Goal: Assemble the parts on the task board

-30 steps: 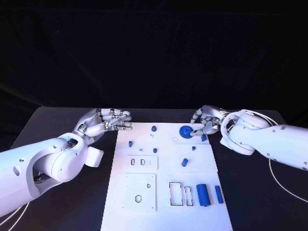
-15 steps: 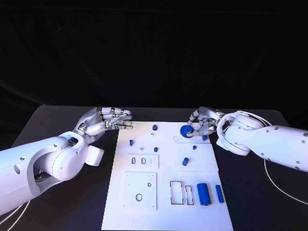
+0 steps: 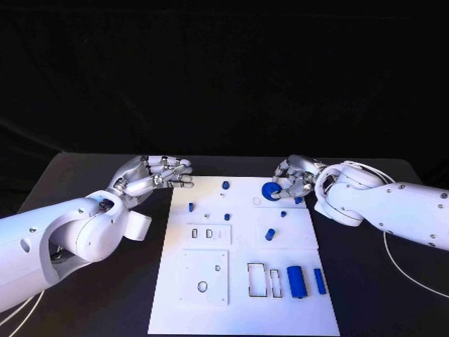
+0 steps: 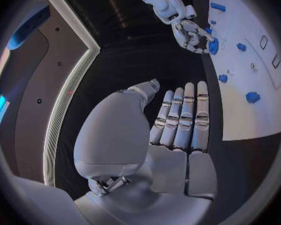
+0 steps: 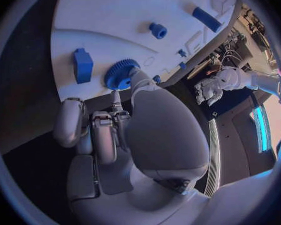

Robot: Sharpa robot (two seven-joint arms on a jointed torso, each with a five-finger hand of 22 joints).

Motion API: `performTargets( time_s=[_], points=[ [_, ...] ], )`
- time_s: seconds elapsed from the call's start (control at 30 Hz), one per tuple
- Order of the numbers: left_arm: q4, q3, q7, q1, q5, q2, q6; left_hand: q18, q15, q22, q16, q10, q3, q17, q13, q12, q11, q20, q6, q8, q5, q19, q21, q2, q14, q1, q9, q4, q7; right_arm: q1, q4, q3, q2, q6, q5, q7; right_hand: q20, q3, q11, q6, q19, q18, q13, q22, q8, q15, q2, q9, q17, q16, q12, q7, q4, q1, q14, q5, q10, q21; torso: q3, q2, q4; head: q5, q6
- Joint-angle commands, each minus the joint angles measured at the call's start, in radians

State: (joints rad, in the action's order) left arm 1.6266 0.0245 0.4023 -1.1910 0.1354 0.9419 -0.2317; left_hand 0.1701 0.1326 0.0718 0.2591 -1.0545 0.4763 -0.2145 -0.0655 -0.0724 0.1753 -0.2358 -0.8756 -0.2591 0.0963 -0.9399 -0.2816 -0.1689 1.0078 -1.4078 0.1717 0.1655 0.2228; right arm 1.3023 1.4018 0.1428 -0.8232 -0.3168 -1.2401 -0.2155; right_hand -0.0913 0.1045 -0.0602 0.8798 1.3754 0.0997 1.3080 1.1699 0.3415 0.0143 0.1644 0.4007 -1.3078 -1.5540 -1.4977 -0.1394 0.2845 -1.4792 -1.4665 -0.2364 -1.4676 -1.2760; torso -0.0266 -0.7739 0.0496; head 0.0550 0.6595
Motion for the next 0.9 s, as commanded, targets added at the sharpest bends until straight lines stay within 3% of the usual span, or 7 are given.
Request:
performTargets(
  time_s=[0.03,0.3,0.7,0.9],
  points=[
    [0.001,-0.001,0.001,-0.001,-0.003,-0.001,0.021,0.013,0.001,-0.001,-0.005,0.002,0.004,-0.001,-0.001,0.007,0.005,-0.002,0.007,0.004,-0.003,0.005,0.005,0.000,-0.007,0.004,0.000,0.000,0.015,-0.004,0.004,0.001,0.002,-0.008,-0.060,0.001,0.003,0.010,0.008,0.013,0.005,-0.012,0.197,0.002,0.006,0.003,-0.004,0.005,-0.223,-0.006,-0.006,0.005,-0.001,-0.016,-0.096,-0.006,-0.054,-0.006,0.0007,0.000,-0.0002,0.000,0.001],
    [0.001,-0.001,-0.004,-0.001,-0.003,0.000,0.026,0.013,0.002,-0.001,-0.006,0.003,0.004,-0.001,-0.001,0.007,0.005,-0.002,0.007,0.004,-0.003,0.005,0.006,0.000,-0.008,0.005,0.000,-0.001,0.015,-0.008,0.018,0.001,-0.001,-0.072,-0.165,-0.012,0.004,0.017,0.008,0.013,0.013,-0.016,0.199,0.020,0.002,0.004,0.005,0.004,-0.231,-0.008,-0.008,0.005,-0.001,-0.019,-0.098,-0.005,-0.056,-0.019,0.0007,0.000,0.0000,0.000,0.000],
    [0.000,-0.001,-0.011,-0.001,-0.003,0.000,0.034,0.013,0.002,-0.002,-0.008,0.005,0.003,-0.002,-0.001,0.008,0.006,-0.003,0.010,0.006,-0.004,0.007,0.007,-0.002,-0.010,0.007,0.000,-0.001,0.015,-0.012,0.026,0.001,-0.001,-0.042,-0.188,-0.019,0.005,0.038,0.009,0.022,0.015,-0.017,0.205,0.027,-0.002,0.005,0.000,0.001,-0.234,-0.009,-0.014,0.006,0.003,-0.018,-0.098,-0.006,-0.060,-0.023,0.0005,0.000,-0.0005,0.002,0.003],
    [0.000,-0.001,-0.014,-0.001,-0.003,0.000,0.038,0.013,0.003,-0.002,-0.009,0.006,0.003,-0.002,0.000,0.009,0.006,-0.003,0.011,0.006,-0.004,0.007,0.008,-0.002,-0.011,0.007,0.000,-0.001,0.016,-0.013,0.041,0.001,-0.002,-0.071,-0.179,-0.015,0.007,0.067,0.012,0.038,0.019,-0.019,0.210,0.038,-0.011,0.007,-0.009,-0.005,-0.240,-0.011,-0.019,0.008,0.004,-0.008,-0.099,-0.006,-0.065,-0.029,0.0009,0.000,0.0005,0.000,0.004]
  ],
)
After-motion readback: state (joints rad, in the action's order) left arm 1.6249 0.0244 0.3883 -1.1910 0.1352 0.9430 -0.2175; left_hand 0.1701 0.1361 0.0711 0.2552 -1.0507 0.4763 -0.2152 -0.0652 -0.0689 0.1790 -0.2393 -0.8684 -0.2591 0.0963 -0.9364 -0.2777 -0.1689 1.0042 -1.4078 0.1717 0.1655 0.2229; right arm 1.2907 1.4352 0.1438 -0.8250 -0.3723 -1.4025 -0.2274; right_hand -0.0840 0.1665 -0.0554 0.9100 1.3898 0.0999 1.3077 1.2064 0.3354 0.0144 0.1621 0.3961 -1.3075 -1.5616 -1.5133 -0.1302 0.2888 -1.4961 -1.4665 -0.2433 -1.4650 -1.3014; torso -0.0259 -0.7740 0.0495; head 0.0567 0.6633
